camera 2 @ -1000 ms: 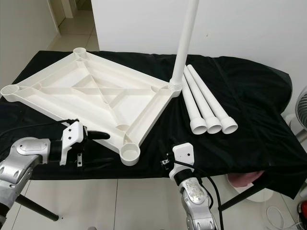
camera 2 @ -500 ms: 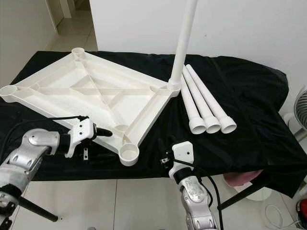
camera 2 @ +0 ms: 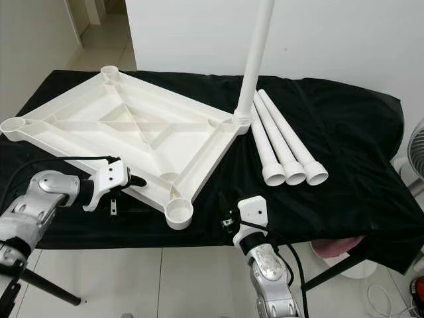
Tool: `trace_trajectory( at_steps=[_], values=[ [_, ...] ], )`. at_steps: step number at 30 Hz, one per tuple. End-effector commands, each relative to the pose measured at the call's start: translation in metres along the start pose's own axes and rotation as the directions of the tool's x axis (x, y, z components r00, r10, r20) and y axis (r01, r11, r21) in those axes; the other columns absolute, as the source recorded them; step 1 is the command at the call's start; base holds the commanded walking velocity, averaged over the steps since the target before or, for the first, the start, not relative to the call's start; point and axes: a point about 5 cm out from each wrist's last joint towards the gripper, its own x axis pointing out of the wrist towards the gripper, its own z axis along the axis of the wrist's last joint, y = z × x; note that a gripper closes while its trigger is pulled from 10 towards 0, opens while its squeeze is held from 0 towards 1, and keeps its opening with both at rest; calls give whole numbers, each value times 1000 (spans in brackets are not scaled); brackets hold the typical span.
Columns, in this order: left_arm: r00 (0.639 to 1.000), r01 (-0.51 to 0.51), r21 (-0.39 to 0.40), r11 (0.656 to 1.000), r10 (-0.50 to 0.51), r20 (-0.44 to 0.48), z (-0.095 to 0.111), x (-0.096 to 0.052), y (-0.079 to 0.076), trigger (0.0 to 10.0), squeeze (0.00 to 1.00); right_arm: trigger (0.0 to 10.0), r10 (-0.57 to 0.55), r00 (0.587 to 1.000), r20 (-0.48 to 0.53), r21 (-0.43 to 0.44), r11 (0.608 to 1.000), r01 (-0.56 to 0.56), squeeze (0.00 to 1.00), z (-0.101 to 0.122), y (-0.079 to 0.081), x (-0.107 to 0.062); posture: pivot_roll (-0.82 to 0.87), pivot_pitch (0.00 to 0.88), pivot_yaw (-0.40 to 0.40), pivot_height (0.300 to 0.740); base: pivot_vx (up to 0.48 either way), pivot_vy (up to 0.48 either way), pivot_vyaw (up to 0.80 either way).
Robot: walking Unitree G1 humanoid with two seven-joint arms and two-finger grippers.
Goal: Building children table
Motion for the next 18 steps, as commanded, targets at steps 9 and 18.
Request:
trace_trajectory(
  at_steps=[9, 18],
  values=[
    [965, -248, -42, 968, 244, -94, -13, 10, 12, 10000, 0, 10000, -21, 1000, -19, -2, 1000, 21, 0, -3, 1, -5, -106, 0, 9, 740, 0, 0, 0],
    [970, -227, -33, 973, 223, -102, -13, 15, 12, 7255, 0, 10000, -27, 999, -22, -4, 1000, 27, 0, -3, 2, -7, -117, 0, 18, 740, 0, 0, 0]
  ],
)
